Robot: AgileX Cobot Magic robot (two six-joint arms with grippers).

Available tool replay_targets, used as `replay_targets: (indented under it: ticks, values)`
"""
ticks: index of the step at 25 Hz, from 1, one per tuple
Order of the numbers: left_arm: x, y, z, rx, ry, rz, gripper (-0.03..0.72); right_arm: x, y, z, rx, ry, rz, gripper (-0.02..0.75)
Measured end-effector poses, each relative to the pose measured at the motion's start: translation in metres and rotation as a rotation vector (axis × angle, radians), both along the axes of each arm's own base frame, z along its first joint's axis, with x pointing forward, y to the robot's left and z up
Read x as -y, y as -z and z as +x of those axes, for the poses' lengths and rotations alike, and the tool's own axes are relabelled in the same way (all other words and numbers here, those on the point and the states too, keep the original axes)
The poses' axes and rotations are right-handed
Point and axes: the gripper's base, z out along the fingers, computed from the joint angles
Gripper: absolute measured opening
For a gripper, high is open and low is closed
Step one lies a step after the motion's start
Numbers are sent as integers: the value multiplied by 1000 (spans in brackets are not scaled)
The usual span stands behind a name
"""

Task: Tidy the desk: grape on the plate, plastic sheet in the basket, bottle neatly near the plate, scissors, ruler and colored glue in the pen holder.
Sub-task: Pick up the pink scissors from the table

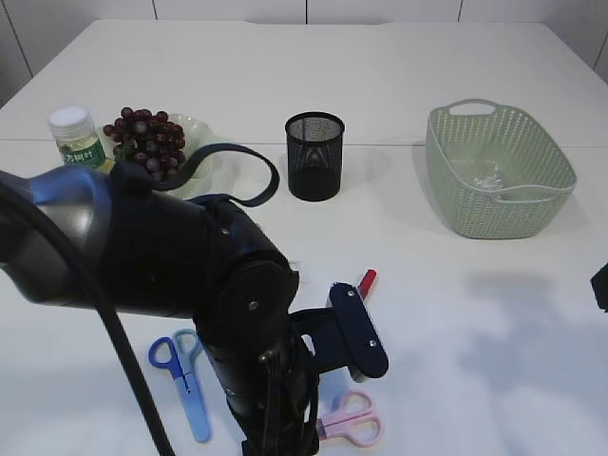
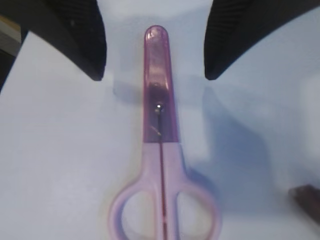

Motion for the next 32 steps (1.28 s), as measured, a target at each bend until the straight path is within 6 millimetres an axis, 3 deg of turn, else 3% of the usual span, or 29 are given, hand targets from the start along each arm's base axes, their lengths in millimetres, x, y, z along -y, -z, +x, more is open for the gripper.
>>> replay_targets:
  ticks: [32]
  values:
    - [-2, 10, 5, -19, -22, 14, 442, 0, 0, 0, 0, 0, 0, 575]
